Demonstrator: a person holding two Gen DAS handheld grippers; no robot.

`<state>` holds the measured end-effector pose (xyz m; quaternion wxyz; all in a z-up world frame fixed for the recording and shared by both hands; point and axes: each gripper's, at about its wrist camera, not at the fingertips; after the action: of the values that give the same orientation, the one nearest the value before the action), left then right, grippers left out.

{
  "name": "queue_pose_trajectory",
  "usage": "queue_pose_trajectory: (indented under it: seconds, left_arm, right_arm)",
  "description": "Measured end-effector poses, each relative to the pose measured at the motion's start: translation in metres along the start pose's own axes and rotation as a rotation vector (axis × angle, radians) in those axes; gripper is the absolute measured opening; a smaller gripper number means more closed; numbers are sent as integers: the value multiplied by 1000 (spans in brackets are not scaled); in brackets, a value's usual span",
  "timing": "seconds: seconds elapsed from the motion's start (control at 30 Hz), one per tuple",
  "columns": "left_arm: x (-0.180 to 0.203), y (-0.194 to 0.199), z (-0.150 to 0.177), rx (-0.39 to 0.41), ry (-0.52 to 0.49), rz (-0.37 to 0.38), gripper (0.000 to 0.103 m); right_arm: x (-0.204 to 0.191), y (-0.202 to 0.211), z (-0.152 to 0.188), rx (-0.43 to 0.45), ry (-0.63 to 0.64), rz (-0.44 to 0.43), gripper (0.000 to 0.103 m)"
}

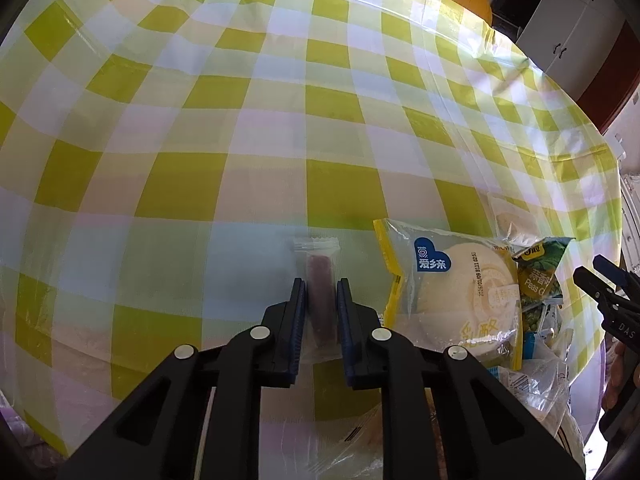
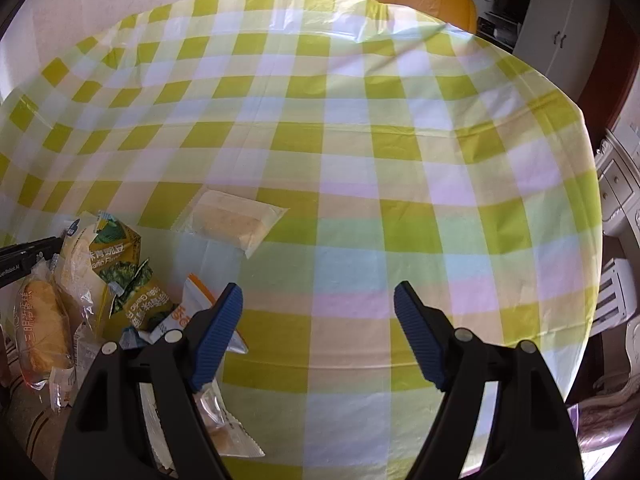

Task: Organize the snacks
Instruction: 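Grasp the small clear pack with a purple stick using the left gripper, then grasp the flat clear cracker pack with the right gripper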

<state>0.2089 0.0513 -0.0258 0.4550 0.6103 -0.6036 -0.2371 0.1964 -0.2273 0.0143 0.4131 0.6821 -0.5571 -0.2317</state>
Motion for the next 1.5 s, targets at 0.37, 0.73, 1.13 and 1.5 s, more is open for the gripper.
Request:
queue_pose_trajectory:
  seconds: [0.37,0.73,1.13,1.5]
  left_arm:
    - [-14,-2,-10,49,81,19,13]
    - [-16,1,-8,75,88,34,13]
    - [-14,3,-6,89,79,31,13]
    - [-14,8,-8,110,80,24,13]
  right_arm:
    - [-33,-43,-41,-98,33,-82,79]
    - [-41,-68,-62,-160,-228,-115,79]
    - [-62,-88,-64,-184,-122,-13,81]
    - [-55,-81,-57,-117,-146,-94,58]
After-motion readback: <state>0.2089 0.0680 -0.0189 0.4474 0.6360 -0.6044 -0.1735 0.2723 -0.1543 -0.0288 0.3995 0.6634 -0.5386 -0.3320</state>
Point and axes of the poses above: each gripper's, at about its wrist camera, not at the fingertips, and y roughly against the way its jaws point, x to its right, z to its underside, and after that the axes turned 2 degrees about z, right-handed
